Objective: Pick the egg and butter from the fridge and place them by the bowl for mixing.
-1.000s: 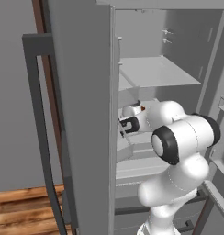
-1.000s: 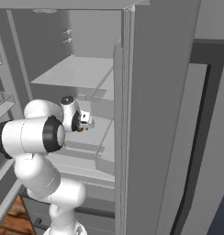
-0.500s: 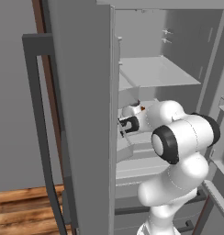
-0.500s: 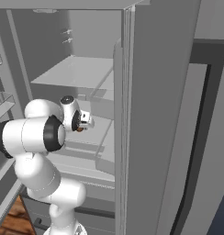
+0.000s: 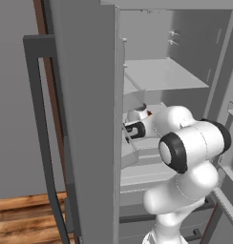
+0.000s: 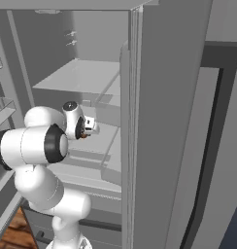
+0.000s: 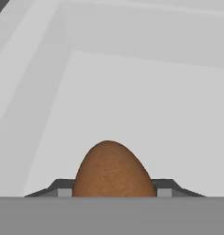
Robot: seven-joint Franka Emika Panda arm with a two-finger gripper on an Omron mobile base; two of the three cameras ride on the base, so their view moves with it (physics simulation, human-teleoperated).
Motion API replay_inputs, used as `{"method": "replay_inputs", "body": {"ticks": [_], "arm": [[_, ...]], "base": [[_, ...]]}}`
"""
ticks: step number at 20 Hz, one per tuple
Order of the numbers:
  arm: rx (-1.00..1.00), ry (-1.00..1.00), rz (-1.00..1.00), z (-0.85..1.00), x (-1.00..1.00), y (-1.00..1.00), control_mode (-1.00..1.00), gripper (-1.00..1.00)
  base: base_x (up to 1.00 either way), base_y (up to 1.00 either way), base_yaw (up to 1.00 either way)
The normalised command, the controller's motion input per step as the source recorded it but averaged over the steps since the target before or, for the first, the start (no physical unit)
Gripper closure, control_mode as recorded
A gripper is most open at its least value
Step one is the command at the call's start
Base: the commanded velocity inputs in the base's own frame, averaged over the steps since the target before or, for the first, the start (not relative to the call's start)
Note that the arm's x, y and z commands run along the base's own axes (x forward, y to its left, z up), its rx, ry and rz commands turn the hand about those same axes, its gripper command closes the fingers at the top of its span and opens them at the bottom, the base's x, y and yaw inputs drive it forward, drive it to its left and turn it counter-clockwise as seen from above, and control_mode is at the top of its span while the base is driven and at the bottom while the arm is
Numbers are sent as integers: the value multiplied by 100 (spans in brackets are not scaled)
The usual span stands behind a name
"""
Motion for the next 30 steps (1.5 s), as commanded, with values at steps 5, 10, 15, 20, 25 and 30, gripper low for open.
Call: {"method": "replay_inputs", "body": {"ticks": [5,10,15,20,25,30], "arm": [[1,-16,-2,29,-32,0,-100,100],[1,-7,-5,59,-49,-7,-100,100],[12,-10,-2,65,-87,-36,-100,100],[4,-7,0,80,-100,-22,-100,100],[0,-1,0,97,-90,-7,-100,100],[0,7,0,67,-72,-14,-100,100]], "base": [[0,0,0],[0,0,0],[0,0,0],[0,0,0],[0,0,0],[0,0,0]]}}
